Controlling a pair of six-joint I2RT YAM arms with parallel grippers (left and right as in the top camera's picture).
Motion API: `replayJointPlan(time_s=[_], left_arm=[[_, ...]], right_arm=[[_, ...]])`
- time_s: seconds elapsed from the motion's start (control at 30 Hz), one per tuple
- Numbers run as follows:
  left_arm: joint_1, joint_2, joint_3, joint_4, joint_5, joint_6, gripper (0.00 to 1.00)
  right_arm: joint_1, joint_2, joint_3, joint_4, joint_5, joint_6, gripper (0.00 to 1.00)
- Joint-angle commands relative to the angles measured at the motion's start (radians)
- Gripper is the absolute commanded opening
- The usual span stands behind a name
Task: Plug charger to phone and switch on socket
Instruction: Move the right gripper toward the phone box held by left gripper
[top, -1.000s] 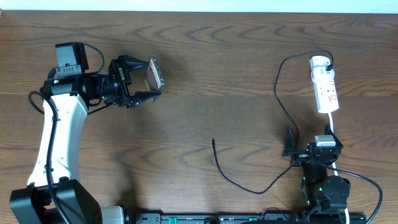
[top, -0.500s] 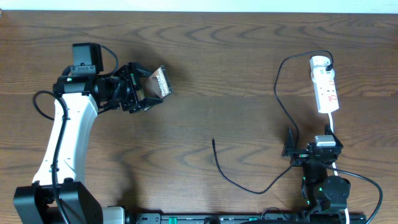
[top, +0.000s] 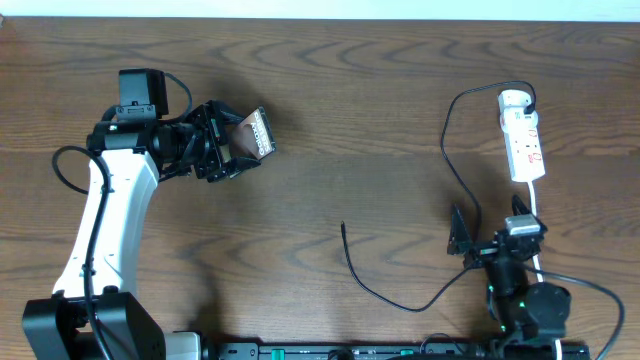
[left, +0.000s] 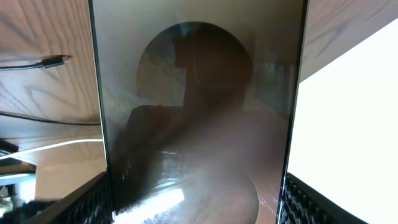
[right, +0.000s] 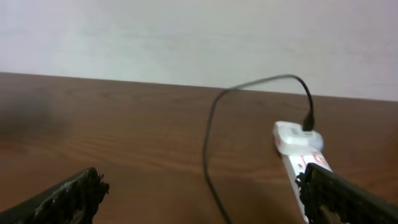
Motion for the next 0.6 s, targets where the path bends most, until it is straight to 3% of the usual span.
replayJointPlan(time_s=[0.0, 0.23, 0.33, 0.57], left_arm=[[0.000, -0.020, 0.028, 0.000, 0.011, 0.006, 0.07], [0.000, -0.020, 0.028, 0.000, -0.008, 0.010, 0.07], [0.000, -0.020, 0.028, -0.001, -0.016, 0.010, 0.07], [-0.023, -0.020, 0.028, -0.016, -0.101, 0.010, 0.07]], right_arm=[[0.014, 0.125, 0.177, -0.030, -0.086, 0.017, 0.99], [0.015, 0.596, 0.546, -0.119, -0.348, 0.072, 0.99], [0.030, 0.897, 0.791, -0.269, -0.506, 0.097, 0.99], [0.168, 1.373, 1.147, -0.522, -0.586, 0.090, 0.99]])
